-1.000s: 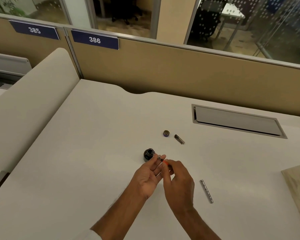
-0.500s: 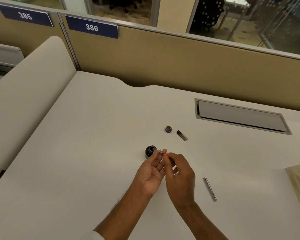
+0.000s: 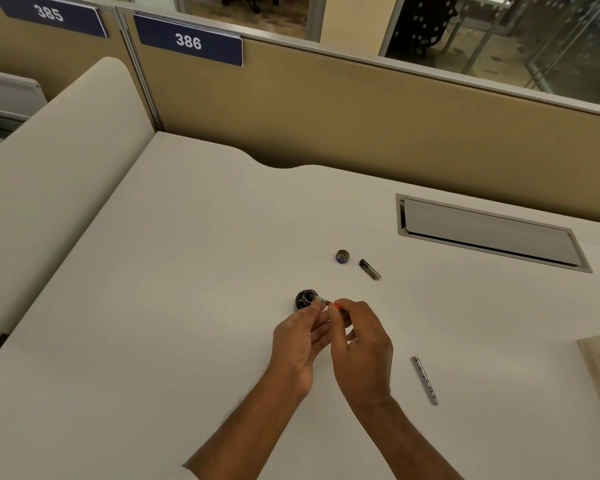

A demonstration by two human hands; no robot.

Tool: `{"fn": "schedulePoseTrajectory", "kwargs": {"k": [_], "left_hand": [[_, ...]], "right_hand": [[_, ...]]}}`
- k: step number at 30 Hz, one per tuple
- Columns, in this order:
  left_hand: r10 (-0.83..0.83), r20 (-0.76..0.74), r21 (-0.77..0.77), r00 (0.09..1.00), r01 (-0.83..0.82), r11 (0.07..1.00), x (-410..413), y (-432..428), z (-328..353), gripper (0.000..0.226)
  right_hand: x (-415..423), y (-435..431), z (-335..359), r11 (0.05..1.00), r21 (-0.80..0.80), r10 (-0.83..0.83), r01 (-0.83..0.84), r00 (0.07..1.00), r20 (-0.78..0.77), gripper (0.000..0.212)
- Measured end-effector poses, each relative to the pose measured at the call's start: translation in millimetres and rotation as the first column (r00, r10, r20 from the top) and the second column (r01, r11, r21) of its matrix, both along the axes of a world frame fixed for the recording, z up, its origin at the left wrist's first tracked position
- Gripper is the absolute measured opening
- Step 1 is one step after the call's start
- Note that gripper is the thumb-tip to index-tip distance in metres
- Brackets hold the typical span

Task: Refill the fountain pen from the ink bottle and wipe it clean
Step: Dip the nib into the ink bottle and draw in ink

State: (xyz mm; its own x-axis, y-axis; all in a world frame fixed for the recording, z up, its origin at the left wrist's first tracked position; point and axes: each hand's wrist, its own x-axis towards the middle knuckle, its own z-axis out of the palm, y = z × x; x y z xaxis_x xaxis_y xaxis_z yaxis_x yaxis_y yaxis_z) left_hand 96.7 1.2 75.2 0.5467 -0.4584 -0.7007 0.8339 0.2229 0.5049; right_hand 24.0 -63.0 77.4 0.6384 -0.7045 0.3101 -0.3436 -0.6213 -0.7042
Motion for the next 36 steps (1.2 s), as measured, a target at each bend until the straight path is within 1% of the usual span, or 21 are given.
{"fn": "schedulePoseTrajectory", "kwargs": {"k": [3,7,11,15,19,22,25,28,31,33,34,36], "left_hand": [[-0.015,0.187,0.129,0.982,-0.01,0.992,-2.7,0.1,-2.7,0.013],[-0.053,0.351,0.226,0.935,-0.03,0.974,-6.1,0.0,-8.9,0.013],[-0.115,0.545,0.337,0.83,-0.092,0.937,-8.8,2.7,-20.3,0.01],[-0.182,0.69,0.421,0.7,-0.183,0.889,-11.4,7.2,-30.9,0.015],[-0.301,0.796,0.499,0.525,-0.287,0.818,-10.6,9.6,-40.5,0.02],[-0.337,0.852,0.479,0.4,-0.339,0.809,-8.8,9.9,-39.6,0.029],[-0.33,0.886,0.436,0.325,-0.339,0.834,-6.6,9.7,-39.0,0.042],[-0.364,0.893,0.441,0.265,-0.355,0.824,-3.0,10.7,-48.5,0.046],[-0.378,0.899,0.436,0.22,-0.377,0.817,0.6,11.2,-56.8,0.046],[-0.386,0.894,0.447,0.227,-0.389,0.806,1.3,10.8,-57.0,0.039],[-0.384,0.886,0.46,0.26,-0.39,0.797,0.5,10.3,-54.4,0.034],[-0.338,0.857,0.481,0.39,-0.367,0.796,-4.0,8.0,-46.5,0.025]], "right_hand": [[1.3,-1.2,-1.0,1.0,-0.012,-0.003,0.002,1.0,-0.013,0.013],[2.2,-0.8,-1.2,1.0,-0.007,-0.006,0.006,0.999,-0.035,0.016],[2.9,0.5,-0.5,1.0,-0.015,-0.002,0.002,1.0,-0.022,0.013],[4.1,0.2,-3.1,0.999,-0.045,-0.012,0.011,1.0,-0.01,0.005],[4.3,0.2,-5.3,0.999,-0.052,-0.01,0.01,1.0,-0.001,0.007],[4.6,0.2,-8.4,0.998,-0.06,0.001,-0.001,1.0,-0.004,0.009],[5.5,0.3,-9.8,0.997,-0.071,0.001,-0.001,1.0,-0.001,0.013],[5.4,0.3,-10.7,0.997,-0.081,-0.002,0.002,1.0,-0.004,0.014],[5.6,0.0,-11.6,0.996,-0.092,0.0,0.0,1.0,0.003,0.013],[5.5,-0.2,-11.8,0.995,-0.096,0.007,-0.006,1.0,0.009,0.012],[5.4,-0.2,-11.6,0.995,-0.096,0.01,-0.009,1.0,0.011,0.012],[5.2,-0.3,-11.5,0.995,-0.095,0.007,-0.006,1.0,0.009,0.011]]}}
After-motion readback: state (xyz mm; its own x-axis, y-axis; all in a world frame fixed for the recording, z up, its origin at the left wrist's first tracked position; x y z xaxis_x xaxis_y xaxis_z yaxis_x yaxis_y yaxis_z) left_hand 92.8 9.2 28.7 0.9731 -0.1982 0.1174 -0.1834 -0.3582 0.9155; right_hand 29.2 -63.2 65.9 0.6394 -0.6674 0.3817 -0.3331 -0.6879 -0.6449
